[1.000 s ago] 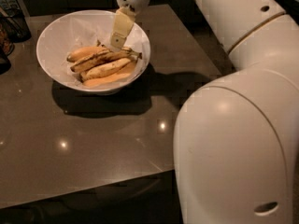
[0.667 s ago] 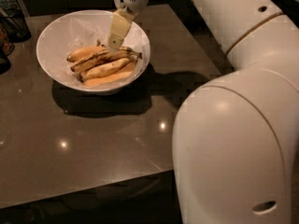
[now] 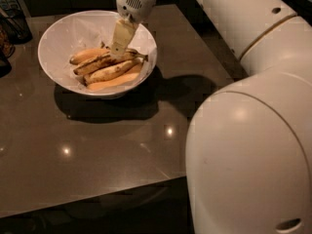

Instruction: Pick banana from white bowl

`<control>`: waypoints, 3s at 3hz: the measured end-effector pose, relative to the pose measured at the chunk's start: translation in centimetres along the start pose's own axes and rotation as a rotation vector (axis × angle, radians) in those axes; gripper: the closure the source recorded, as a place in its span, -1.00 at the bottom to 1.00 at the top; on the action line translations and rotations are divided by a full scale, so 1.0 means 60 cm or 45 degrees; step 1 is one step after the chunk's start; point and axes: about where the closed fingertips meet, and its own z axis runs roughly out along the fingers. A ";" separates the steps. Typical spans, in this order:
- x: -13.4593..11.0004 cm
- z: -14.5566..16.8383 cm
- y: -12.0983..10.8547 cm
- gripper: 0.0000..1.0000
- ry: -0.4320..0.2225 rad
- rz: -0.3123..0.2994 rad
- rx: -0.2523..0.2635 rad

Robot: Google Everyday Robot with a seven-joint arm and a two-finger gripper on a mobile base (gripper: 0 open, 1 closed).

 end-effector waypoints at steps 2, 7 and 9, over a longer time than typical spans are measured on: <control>0.022 0.017 0.015 -0.06 0.021 0.059 -0.037; 0.047 0.006 0.017 1.00 0.099 0.055 0.031; 0.046 -0.045 0.025 1.00 0.017 -0.023 0.123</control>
Offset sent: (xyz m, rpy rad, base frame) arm -0.0263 -0.0207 -0.0194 -0.0439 0.1004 -0.0336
